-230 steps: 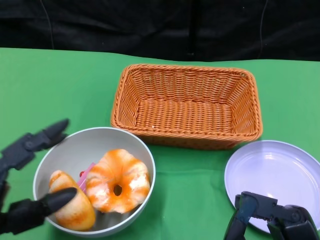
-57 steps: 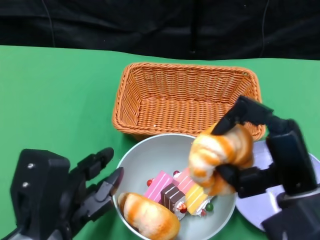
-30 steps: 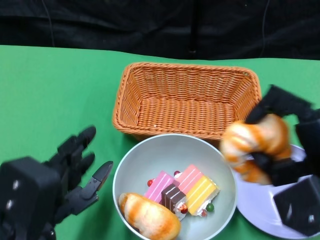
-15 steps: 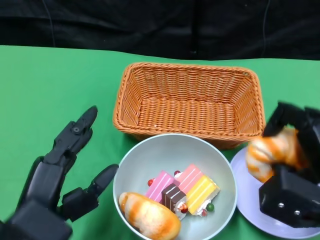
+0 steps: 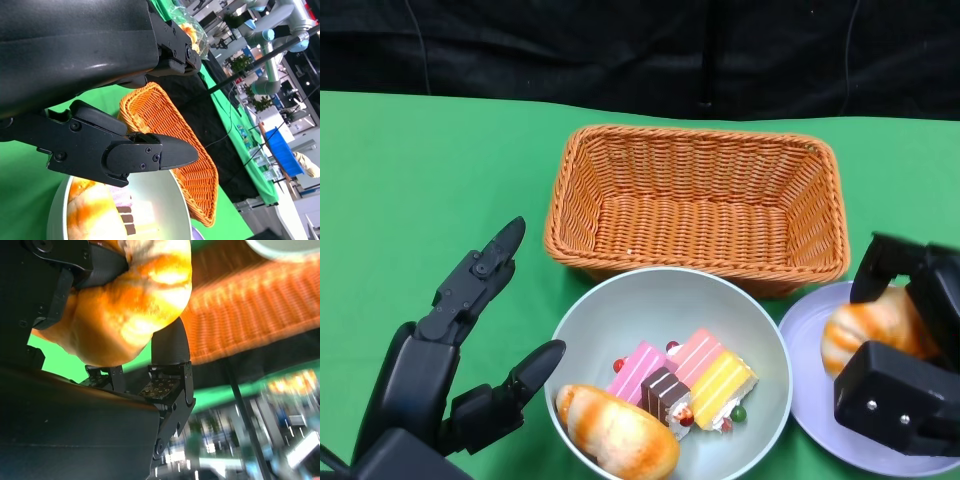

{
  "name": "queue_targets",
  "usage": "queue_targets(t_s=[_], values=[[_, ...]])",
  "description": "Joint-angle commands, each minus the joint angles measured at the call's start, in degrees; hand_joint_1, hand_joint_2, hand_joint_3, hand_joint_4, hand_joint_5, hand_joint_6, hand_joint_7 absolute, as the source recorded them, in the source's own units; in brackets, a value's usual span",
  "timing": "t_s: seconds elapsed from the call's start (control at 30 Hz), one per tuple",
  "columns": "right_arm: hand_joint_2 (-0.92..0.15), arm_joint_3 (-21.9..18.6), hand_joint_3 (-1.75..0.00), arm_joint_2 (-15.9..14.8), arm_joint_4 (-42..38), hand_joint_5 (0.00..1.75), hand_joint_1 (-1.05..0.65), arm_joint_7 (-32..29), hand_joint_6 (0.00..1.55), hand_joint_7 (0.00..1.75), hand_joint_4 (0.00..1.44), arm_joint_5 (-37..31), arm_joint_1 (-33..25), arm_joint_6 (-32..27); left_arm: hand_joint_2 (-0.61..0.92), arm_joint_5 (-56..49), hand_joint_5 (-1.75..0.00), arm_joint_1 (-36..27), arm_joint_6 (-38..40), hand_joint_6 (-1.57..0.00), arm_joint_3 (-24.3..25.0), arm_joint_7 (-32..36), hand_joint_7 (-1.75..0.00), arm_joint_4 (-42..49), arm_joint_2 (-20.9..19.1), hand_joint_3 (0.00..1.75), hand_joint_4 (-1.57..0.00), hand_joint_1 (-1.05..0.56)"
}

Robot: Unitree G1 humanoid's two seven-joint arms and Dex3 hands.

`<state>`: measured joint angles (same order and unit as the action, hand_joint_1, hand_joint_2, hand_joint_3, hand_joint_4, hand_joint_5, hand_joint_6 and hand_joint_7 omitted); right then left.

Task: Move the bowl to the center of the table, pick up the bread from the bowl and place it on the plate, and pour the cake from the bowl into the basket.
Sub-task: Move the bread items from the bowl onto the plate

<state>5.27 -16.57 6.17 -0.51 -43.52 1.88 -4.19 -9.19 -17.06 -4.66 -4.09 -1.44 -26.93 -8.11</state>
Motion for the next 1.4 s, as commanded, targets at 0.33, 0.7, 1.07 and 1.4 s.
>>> queue_targets(t_s=[0.33,0.7,1.07,1.4], values=[[-0.92,3.6,-0.05,-5.9,1.9,0.18,-0.33,13.0,0.52,0.00,0.50,-1.6,1.2,-8.5,0.92,0.1,-0.51,-0.9,-0.7,-0.23,0.6,-0.5,-0.02,0.0,0.0,0.43,-0.07,-0.63],[-0.92,6.4,-0.17,-6.2,3.2,0.03,-0.74,13.8,0.01,0.00,0.14,-6.6,1.0,-13.9,0.92,0.1,-0.56,-1.0,-0.8,-0.24,0.7,-0.6,-0.02,-0.2,0.1,0.42,-0.04,-0.62],[-0.92,5.2,-0.29,-2.0,13.4,0.07,-0.74,0.1,0.02,0.01,0.20,-2.8,-3.0,-4.5,0.92,-0.3,-0.60,-0.5,-0.5,-0.23,0.7,-0.7,-0.01,0.0,-0.1,0.43,-0.01,-0.62],[-0.92,8.8,-0.20,1.3,26.4,0.12,-0.67,9.0,0.05,0.03,0.22,3.8,-6.3,-2.0,0.92,-0.1,-0.63,-0.4,-0.4,-0.23,0.7,-1.0,-0.01,0.0,0.0,0.43,0.00,-0.62]])
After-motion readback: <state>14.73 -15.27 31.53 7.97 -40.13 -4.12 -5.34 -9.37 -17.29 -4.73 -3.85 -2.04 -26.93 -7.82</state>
